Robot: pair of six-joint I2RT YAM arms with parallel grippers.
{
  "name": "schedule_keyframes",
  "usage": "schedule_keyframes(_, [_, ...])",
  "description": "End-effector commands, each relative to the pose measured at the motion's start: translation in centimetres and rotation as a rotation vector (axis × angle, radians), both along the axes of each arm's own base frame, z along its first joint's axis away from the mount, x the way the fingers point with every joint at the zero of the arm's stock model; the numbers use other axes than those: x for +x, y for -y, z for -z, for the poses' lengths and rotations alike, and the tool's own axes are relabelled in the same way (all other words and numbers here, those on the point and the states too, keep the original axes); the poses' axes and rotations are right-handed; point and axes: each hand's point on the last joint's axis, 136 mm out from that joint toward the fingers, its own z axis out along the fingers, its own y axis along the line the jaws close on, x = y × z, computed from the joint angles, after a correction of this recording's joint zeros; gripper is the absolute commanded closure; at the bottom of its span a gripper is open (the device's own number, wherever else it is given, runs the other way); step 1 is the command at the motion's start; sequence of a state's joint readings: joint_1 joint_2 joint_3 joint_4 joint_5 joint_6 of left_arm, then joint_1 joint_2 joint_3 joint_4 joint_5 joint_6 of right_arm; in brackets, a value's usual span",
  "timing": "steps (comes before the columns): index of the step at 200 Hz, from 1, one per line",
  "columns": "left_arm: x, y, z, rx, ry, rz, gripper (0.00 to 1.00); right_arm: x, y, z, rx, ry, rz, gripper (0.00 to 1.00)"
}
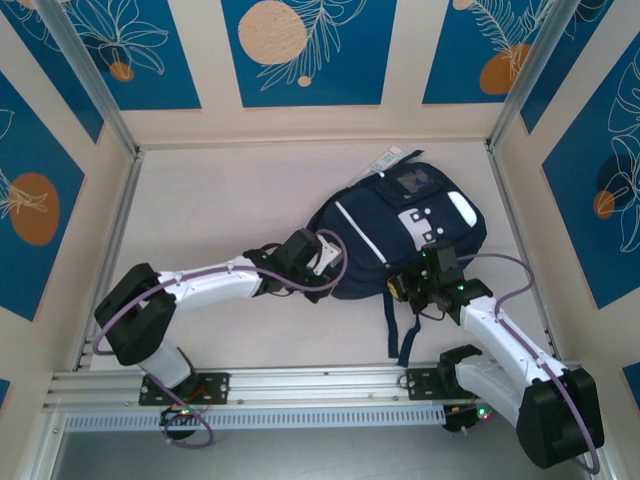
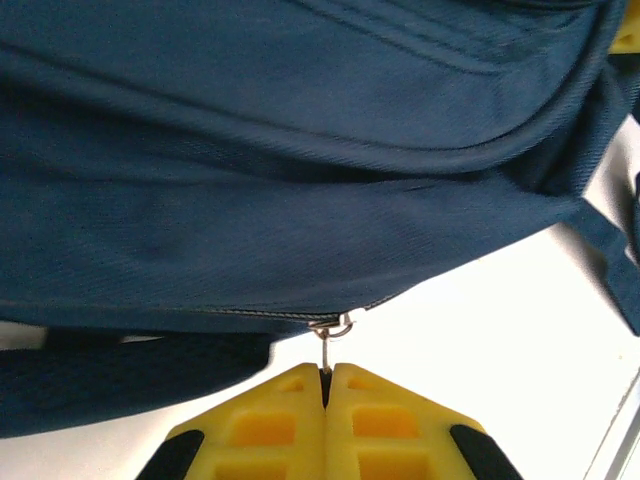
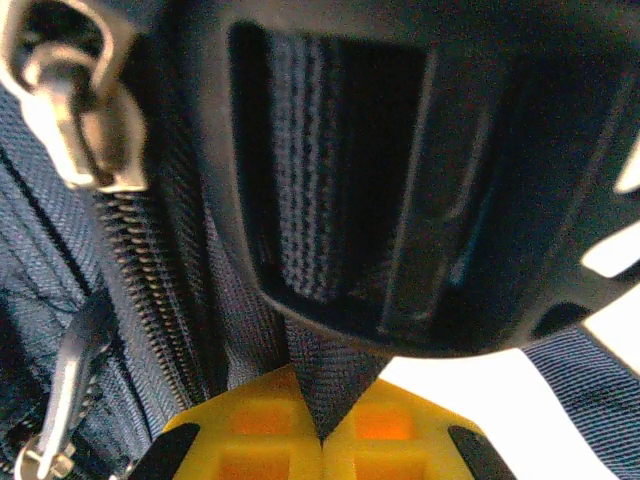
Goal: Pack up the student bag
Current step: Zip the student bag at the center of the table.
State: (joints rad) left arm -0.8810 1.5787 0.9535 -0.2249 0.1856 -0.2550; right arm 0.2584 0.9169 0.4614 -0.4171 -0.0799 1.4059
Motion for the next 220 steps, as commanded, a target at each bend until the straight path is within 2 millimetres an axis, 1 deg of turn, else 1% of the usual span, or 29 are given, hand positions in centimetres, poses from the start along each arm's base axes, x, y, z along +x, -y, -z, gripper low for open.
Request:
schedule_keyframes(1, [0.6, -4.0, 1.9, 0.114, -0.013, -0.077, 1.00, -0.3, 2.1, 0.1, -0.077, 0.001, 0.001, 1.00])
schedule_keyframes(30, [1.6, -5.7, 2.3, 0.116, -0.033, -0.138, 1.00, 0.1, 3.0, -0.2, -0.098, -0.003, -0.040, 1.00])
schedule_keyframes(55, [1.4, -6.0, 2.6, 0.118, -0.053, -0.137, 1.00, 1.1, 3.0, -0.5, -0.124, -0.018, -0.135, 1.00])
schedule_keyframes(82, [0.5, -5.6, 3.2, 0.091, -0.098, -0.124, 1.00, 3.8, 3.2, -1.5, -0.200, -0.001, -0.228, 1.00])
schedule_keyframes(107, [-0.5, -4.0, 3.4, 0.060, -0.131, -0.089, 1.00, 7.1, 3.3, -2.9, -0.219, 0.027, -0.252, 1.00])
schedule_keyframes(123, [-1.2, -2.3, 3.0, 0.020, -0.142, -0.048, 1.00, 8.9, 3.0, -3.8, -0.221, 0.050, -0.272, 0.91])
schedule_keyframes(135, [-1.8, -0.9, 2.6, -0.002, -0.148, -0.014, 1.00, 9.7, 2.8, -4.3, -0.220, 0.060, -0.284, 0.79])
schedule_keyframes(144, [-2.2, 0.0, 2.4, -0.016, -0.152, 0.010, 1.00, 10.0, 2.8, -4.6, -0.233, 0.055, -0.289, 0.68])
schedule_keyframes(157, [-2.5, 1.2, 2.0, -0.037, -0.158, 0.034, 1.00, 9.5, 3.3, -4.8, -0.276, 0.021, -0.287, 0.53])
schedule_keyframes(165, [-2.5, 1.8, 1.7, -0.049, -0.159, 0.041, 1.00, 8.8, 3.6, -4.8, -0.299, -0.009, -0.282, 0.47])
schedule_keyframes(172, [-2.6, 2.2, 1.6, -0.057, -0.162, 0.043, 1.00, 8.0, 3.8, -4.9, -0.313, -0.037, -0.270, 0.45])
schedule_keyframes(190, [-2.4, 3.0, 1.1, -0.082, -0.170, 0.043, 1.00, 5.7, 3.7, -5.1, -0.302, -0.098, -0.232, 0.43])
schedule_keyframes(220, [-2.2, 4.2, 0.0, -0.117, -0.171, 0.056, 1.00, 2.0, 1.4, -5.5, -0.130, -0.098, -0.161, 0.44])
